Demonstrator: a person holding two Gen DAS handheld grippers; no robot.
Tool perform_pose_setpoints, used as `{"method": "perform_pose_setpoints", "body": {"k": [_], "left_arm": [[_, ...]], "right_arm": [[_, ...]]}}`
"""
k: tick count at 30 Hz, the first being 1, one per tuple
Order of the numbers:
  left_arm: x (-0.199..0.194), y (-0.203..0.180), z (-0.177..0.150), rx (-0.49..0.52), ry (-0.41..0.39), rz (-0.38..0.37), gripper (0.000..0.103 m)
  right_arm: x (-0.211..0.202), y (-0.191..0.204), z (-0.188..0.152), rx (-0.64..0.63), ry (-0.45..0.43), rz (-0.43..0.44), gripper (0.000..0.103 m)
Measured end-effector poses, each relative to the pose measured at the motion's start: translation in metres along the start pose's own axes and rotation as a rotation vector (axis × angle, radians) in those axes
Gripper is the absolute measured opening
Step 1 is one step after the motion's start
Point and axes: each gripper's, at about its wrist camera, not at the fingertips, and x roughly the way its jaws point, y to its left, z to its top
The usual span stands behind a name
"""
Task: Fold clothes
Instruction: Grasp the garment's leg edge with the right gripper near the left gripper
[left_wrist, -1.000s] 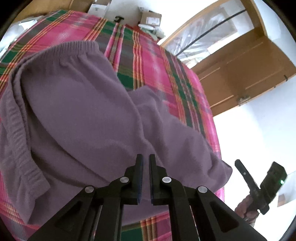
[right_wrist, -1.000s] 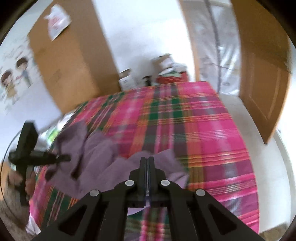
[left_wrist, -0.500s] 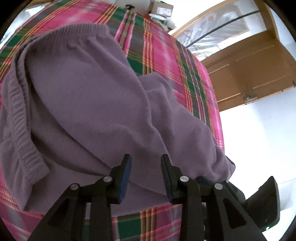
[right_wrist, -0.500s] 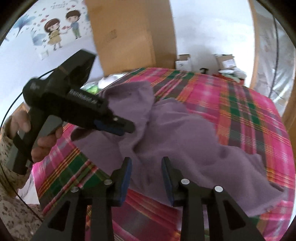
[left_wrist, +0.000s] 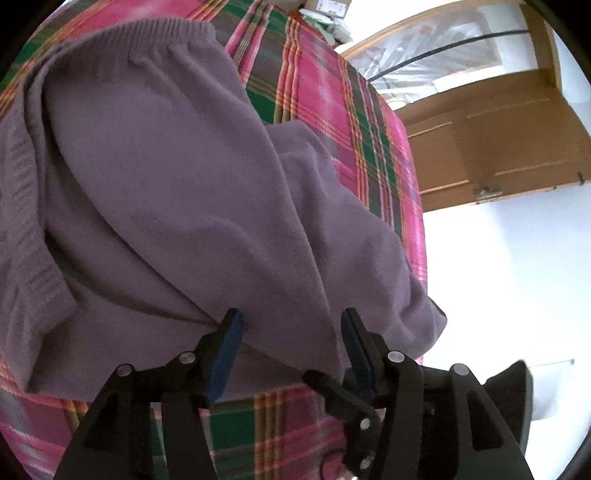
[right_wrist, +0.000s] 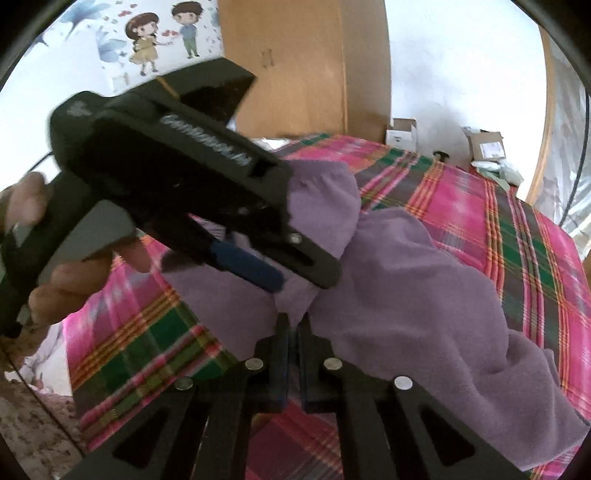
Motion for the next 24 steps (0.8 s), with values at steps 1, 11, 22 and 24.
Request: {"method": "perform_pose_setpoints", "body": {"k": [1, 11, 22, 24], "left_arm": [[0.0, 0.0, -0.001, -0.002, 0.003, 0.003, 0.057], [0.007, 0.006, -0.01, -0.061, 0.051, 0.007, 0.058], [0.005, 0.005, -0.012, -0.099, -0.005, -0.092, 0.05], [0.0, 0.002, -0.012, -0.078, -0.039, -0.102, 0.033]], "right_arm": [[-0.001, 0.002, 0.0, -0.007, -0.007, 0.006, 0.004], [-0.019, 0.012, 0.0, -0.024, -0.113, 0.014, 0.004], [-0.022, 0.018, -0.006, -0.014, -0.125, 0.019, 0.004], [-0.022, 0.016, -0.007, -0.002, -0.123, 0.017, 0.005]]}}
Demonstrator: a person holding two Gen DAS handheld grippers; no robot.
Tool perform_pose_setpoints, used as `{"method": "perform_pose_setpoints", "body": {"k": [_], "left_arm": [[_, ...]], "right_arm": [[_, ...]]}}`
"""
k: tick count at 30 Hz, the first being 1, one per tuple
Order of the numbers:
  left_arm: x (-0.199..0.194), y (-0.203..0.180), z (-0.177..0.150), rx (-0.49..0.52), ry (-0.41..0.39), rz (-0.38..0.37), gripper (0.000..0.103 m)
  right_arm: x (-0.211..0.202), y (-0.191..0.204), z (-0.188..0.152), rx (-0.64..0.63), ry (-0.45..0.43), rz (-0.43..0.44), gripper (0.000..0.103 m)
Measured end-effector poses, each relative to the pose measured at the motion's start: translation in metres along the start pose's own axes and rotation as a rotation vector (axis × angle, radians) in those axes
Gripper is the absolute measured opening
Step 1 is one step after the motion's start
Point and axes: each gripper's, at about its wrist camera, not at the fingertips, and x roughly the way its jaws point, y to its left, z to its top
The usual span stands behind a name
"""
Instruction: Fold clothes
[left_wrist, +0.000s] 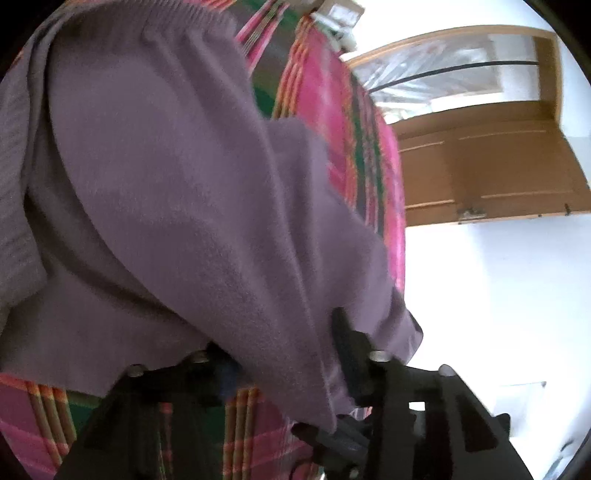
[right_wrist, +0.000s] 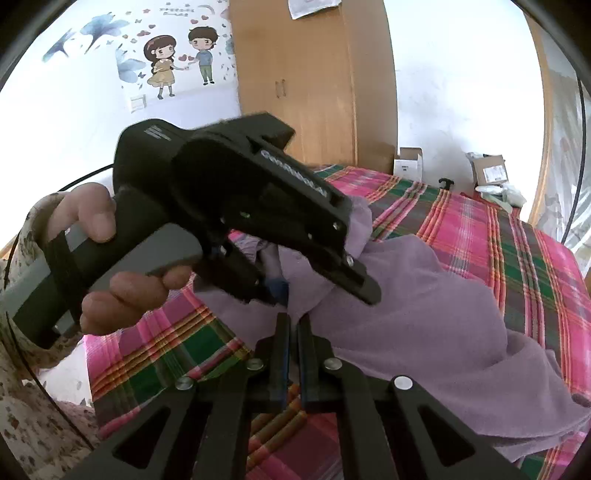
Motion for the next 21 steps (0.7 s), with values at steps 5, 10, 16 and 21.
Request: {"method": "perform_pose_setpoints", "body": {"k": [5, 10, 16, 21], "left_arm": [[-0.005, -0.002, 0.003, 0.011, -0.053, -0.031, 0.012], [-0.01, -0.005, 0.011, 0.021, -0.084, -0.056, 0.011], [-0.019, -0.009, 0.023, 0.025, -0.131, -0.081, 0.011], [-0.028, -0.015, 0.029, 0.039, -0.168, -0.097, 0.01]], "right_arm": [[-0.005, -0.003, -0.002, 0.015, 0.006, -0.019, 0.007], [-0.021, -0.009, -0.004, 0.027, -0.021, -0.081, 0.026], [-0.036, -0.023, -0.011, 0.037, -0.013, -0.209, 0.037], [-0.043, -0.038, -0.017, 0.013, 0.007, -0.354, 0.04]]}}
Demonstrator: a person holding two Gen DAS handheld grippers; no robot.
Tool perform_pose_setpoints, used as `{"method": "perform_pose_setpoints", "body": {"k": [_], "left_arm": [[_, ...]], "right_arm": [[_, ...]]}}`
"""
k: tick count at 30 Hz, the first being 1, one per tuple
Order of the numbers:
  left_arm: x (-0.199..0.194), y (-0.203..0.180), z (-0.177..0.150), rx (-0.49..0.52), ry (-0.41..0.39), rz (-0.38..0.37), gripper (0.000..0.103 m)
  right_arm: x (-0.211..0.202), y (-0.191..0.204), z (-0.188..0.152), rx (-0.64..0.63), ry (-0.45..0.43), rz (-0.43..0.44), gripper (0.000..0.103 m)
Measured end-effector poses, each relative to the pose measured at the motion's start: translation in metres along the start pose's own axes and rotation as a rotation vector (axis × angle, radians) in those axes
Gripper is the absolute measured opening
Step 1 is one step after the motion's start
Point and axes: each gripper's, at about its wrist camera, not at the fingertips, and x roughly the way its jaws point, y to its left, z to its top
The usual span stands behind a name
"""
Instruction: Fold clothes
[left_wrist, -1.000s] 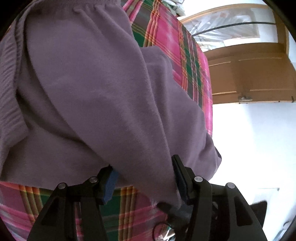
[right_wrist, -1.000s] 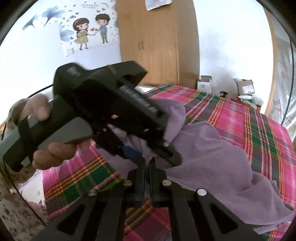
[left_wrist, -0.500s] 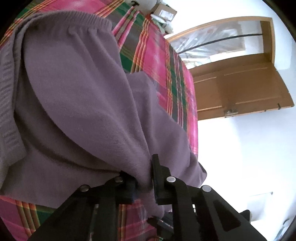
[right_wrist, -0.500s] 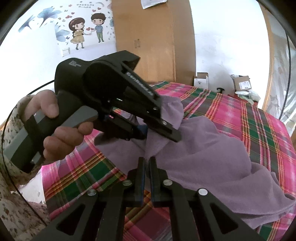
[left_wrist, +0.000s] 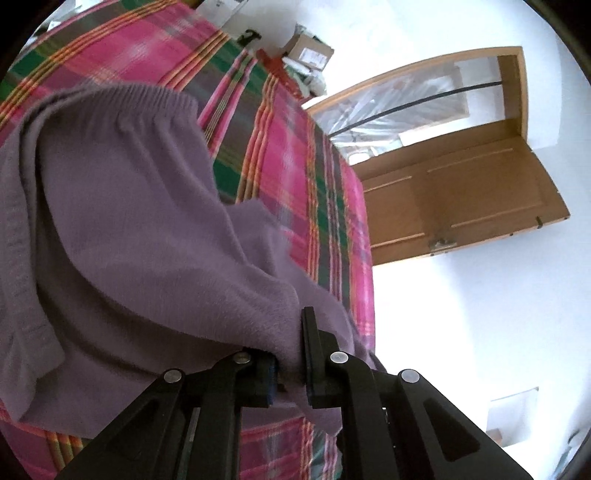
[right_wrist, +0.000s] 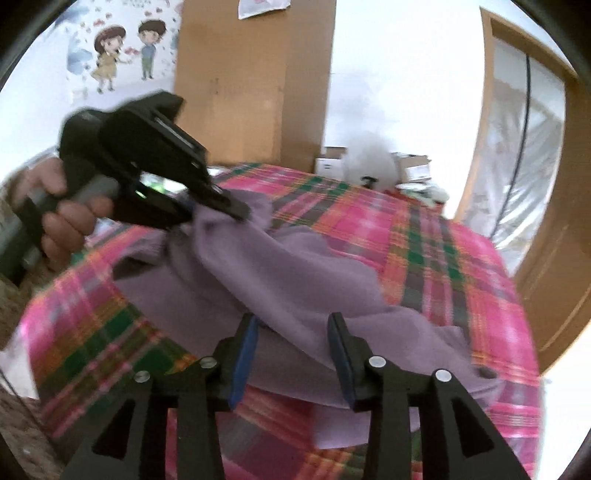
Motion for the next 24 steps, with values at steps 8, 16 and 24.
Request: {"method": "perform_pose_setpoints", "body": {"k": [8, 16, 24], "left_arm": [[-0.015, -0.008, 0.016, 0.022, -0.056, -0.025, 0.01], [-0.016, -0.01, 0.036, 0.03, -0.11, -0.019, 0.01], [-0.005, -0.018, 0.054, 0.044, -0.116, -0.014, 0.009]], "right_arm": [[0.005, -0.035, 0.005, 0.077, 0.015, -0.145, 0.04], [0.015, -0.063, 0.016, 0.147, 0.037, -0.227, 0.012], [0.01, -0.089, 0.047, 0.169, -0.025, -0.272, 0.005]]}}
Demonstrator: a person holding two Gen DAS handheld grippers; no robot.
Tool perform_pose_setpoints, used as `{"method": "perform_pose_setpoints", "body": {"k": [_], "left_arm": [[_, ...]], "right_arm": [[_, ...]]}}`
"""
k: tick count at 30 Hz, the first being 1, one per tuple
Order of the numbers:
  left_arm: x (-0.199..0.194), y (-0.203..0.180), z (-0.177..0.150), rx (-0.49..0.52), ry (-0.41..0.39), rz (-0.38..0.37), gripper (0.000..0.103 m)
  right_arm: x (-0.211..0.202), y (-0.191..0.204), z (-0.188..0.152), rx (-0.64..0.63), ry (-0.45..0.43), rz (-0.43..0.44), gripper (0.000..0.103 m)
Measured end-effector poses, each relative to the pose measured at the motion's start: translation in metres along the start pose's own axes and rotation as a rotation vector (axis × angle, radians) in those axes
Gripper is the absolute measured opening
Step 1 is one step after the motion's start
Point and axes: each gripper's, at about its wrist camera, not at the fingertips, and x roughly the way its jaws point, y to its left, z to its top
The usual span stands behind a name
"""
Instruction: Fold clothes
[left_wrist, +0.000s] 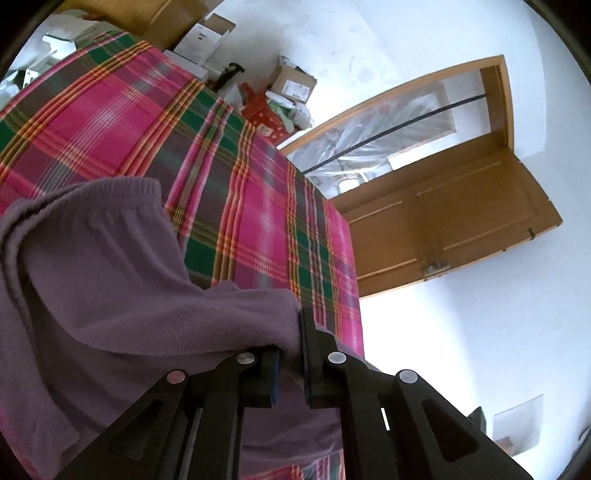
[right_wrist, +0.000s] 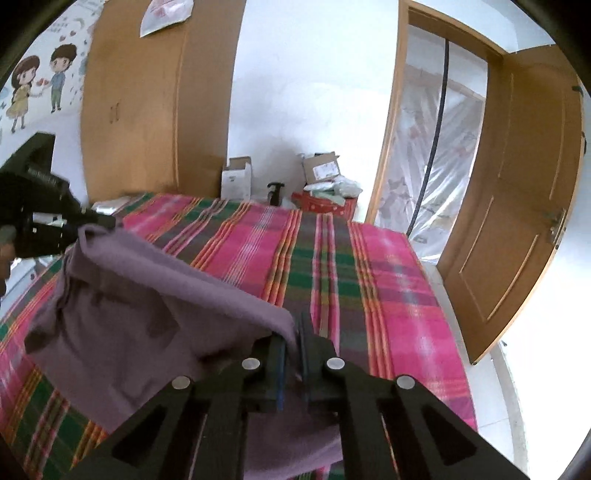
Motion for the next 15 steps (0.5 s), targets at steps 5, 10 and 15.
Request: {"method": "perform_pose_setpoints", "body": {"k": [5, 10, 15], "left_arm": [[0.006, -0.006, 0.014, 0.007, -0.01, 0.003, 0.009], [-0.001, -0.015, 0.023, 0.021, -0.044, -0.024, 0.009], [-0.021, -0.019, 0.02, 0.025, -0.1, -0.053, 0.009]], "right_arm": [[0.002, -0.001, 0.028, -0.054, -0.058, -0.035, 0.004], [-0.004, 0.003, 0.056, -0.104, -0.126, -0.069, 0.004], [-0.025, 0.02, 0.066, -0.181, -0.221, -0.123, 0.004]]}}
